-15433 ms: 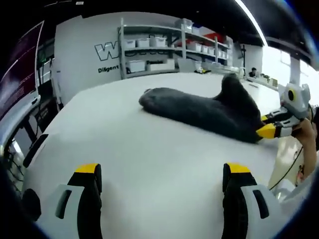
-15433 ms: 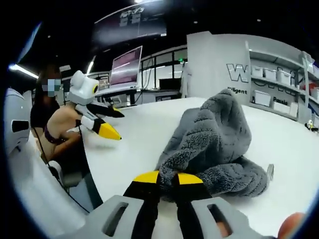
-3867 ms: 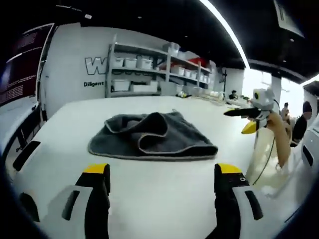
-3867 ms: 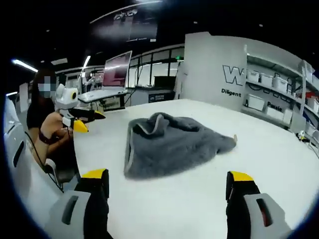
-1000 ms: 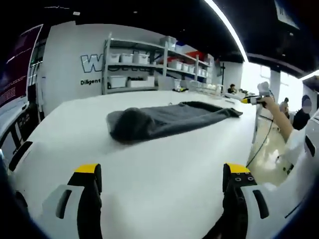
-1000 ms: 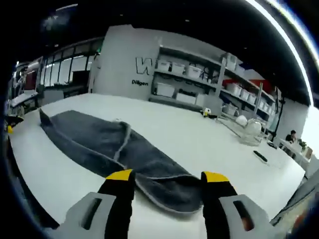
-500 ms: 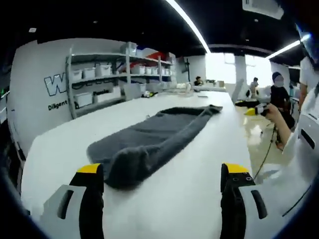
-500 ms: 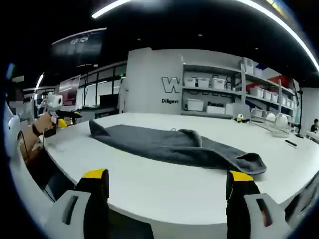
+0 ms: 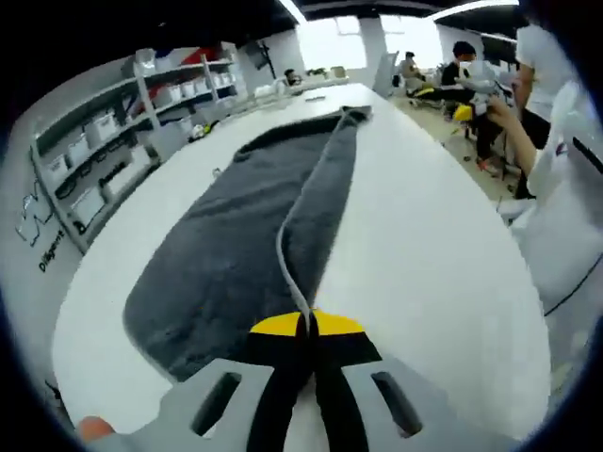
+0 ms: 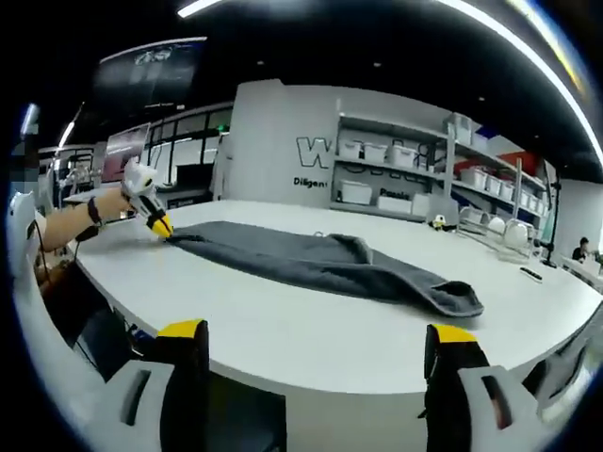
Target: Open the folded towel by lifting each exposed corner and separating the folded layers until the towel lies flat within the target outline without major curled edges
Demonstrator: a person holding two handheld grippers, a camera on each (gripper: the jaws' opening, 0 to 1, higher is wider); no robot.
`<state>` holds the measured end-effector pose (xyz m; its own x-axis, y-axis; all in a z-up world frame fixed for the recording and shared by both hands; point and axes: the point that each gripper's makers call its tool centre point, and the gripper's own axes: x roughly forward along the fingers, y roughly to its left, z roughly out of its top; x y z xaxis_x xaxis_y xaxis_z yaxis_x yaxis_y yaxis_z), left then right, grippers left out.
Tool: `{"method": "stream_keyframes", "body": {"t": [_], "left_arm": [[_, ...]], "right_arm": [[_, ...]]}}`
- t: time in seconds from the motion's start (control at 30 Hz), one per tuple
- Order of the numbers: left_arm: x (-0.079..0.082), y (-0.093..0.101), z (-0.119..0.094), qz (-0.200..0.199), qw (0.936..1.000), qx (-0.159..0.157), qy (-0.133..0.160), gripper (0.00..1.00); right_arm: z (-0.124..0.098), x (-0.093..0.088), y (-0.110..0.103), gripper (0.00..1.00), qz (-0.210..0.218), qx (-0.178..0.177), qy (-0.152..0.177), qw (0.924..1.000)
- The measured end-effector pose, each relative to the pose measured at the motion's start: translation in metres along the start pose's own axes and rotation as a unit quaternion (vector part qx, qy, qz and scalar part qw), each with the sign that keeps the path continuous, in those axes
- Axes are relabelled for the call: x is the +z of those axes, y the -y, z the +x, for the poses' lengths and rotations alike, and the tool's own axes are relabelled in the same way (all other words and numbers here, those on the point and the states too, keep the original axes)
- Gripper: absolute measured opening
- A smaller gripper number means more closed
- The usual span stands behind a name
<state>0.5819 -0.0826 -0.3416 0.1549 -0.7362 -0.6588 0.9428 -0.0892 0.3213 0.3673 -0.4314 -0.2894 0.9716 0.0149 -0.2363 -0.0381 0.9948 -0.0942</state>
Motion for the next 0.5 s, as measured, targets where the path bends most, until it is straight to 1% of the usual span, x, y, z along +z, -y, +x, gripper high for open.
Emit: {"method": "stream_keyframes", "body": {"t": [0.03, 0.07, 0.13, 0.17, 0.2, 0.23, 0.27, 0.33, 0.37, 0.4, 0.43, 0.5], "left_arm": [[0.001, 0.012, -0.003, 0.013, 0.9998, -0.007, 0.013, 0.02], [-0.001, 0.018, -0.006, 0.011, 0.9997, -0.010, 0.018, 0.02], [-0.012, 0.031, -0.014, -0.007, 0.9997, -0.016, 0.015, 0.02], [-0.016, 0.037, -0.016, -0.007, 0.9997, -0.018, 0.013, 0.02], [-0.016, 0.039, -0.015, -0.007, 0.9997, -0.019, 0.011, 0.02], [-0.020, 0.044, -0.018, -0.019, 0.9996, -0.015, 0.015, 0.02], [-0.021, 0.045, -0.018, -0.020, 0.9995, -0.018, 0.015, 0.02], [-0.022, 0.049, -0.019, -0.049, 0.9985, -0.017, 0.020, 0.04], [-0.022, 0.051, -0.019, -0.068, 0.9974, -0.016, 0.020, 0.07], [-0.022, 0.048, -0.021, -0.082, 0.9963, -0.012, 0.024, 0.15], [-0.018, 0.047, -0.023, -0.098, 0.9945, 0.000, 0.039, 0.23], [0.002, 0.050, -0.029, -0.140, 0.9862, 0.021, 0.086, 0.41]], "right_arm": [[0.000, 0.002, 0.000, 0.93, 0.002, 0.004, 0.004, 1.0000], [0.001, 0.005, 0.001, 0.93, 0.003, 0.006, 0.008, 0.9999], [0.009, 0.009, 0.005, 0.93, -0.001, 0.003, 0.011, 0.9999], [0.014, 0.009, 0.006, 0.93, -0.006, 0.000, 0.007, 1.0000], [0.016, 0.010, 0.007, 0.93, -0.007, -0.001, 0.006, 1.0000], [0.024, 0.011, 0.008, 0.93, -0.015, -0.005, 0.000, 0.9999], [0.029, 0.012, 0.007, 0.93, -0.022, -0.004, -0.002, 0.9998], [0.037, 0.016, 0.004, 0.91, -0.024, 0.005, -0.003, 0.9997], [0.040, 0.018, 0.001, 0.91, -0.024, 0.014, -0.003, 0.9996], [0.042, 0.021, -0.001, 0.91, -0.029, 0.022, -0.001, 0.9993], [0.044, 0.024, -0.001, 0.90, -0.036, 0.027, 0.003, 0.9990], [0.048, 0.029, 0.004, 0.87, -0.042, 0.031, 0.007, 0.9986]]}}
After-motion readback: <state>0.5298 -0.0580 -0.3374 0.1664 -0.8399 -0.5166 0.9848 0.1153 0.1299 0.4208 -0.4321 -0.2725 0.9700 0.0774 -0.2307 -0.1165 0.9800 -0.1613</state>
